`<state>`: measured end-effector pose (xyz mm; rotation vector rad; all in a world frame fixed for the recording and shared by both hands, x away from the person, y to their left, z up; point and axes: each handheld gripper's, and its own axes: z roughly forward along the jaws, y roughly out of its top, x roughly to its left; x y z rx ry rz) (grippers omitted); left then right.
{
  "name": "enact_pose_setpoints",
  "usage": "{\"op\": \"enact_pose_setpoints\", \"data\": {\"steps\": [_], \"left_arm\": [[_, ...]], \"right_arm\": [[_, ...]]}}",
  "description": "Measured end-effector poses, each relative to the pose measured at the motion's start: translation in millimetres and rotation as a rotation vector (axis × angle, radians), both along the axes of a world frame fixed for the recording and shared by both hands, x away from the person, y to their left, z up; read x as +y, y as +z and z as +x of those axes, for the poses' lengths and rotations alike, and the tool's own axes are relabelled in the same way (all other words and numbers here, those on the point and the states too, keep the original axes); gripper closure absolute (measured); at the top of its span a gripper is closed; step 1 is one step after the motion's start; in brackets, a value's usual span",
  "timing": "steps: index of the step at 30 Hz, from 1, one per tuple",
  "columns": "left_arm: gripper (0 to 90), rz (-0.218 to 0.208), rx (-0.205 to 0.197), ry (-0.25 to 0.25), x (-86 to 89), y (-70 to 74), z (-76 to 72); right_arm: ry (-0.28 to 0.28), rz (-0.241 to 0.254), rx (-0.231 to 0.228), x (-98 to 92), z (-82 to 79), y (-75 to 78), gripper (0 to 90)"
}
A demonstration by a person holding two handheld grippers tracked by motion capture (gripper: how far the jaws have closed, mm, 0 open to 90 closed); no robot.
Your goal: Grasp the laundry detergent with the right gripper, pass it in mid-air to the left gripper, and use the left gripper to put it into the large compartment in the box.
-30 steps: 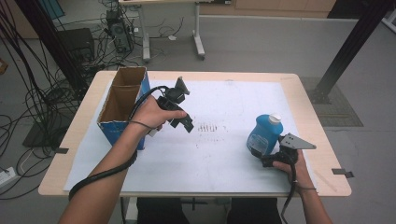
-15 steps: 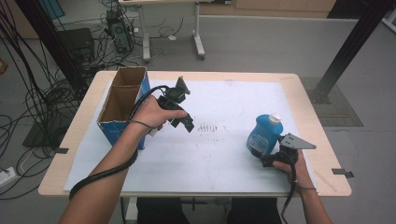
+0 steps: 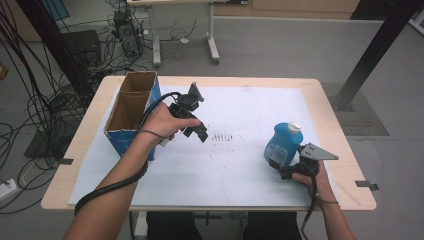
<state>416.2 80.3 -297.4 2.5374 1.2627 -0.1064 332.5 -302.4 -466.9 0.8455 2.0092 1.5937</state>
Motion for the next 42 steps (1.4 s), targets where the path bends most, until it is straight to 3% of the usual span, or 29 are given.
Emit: {"op": "enact_pose_setpoints", "data": {"steps": [10,24,42], "left_arm": [[11.1,-0.003,0.000,-0.001,-1.0,-0.1,-0.7],[11.3,-0.004,-0.007,0.000,-1.5,3.2,-1.0],[11.2,-0.002,-0.009,-0.005,-2.4,4.1,0.1]], "right_arm": [[0.005,-0.008,-0.005,0.7,-0.5,0.0,3.0],[-0.013,-0.026,-0.004,2.5,-0.5,0.3,16.8],[-0.046,-0.042,0.001,4.2,-0.1,0.5,23.6]]}}
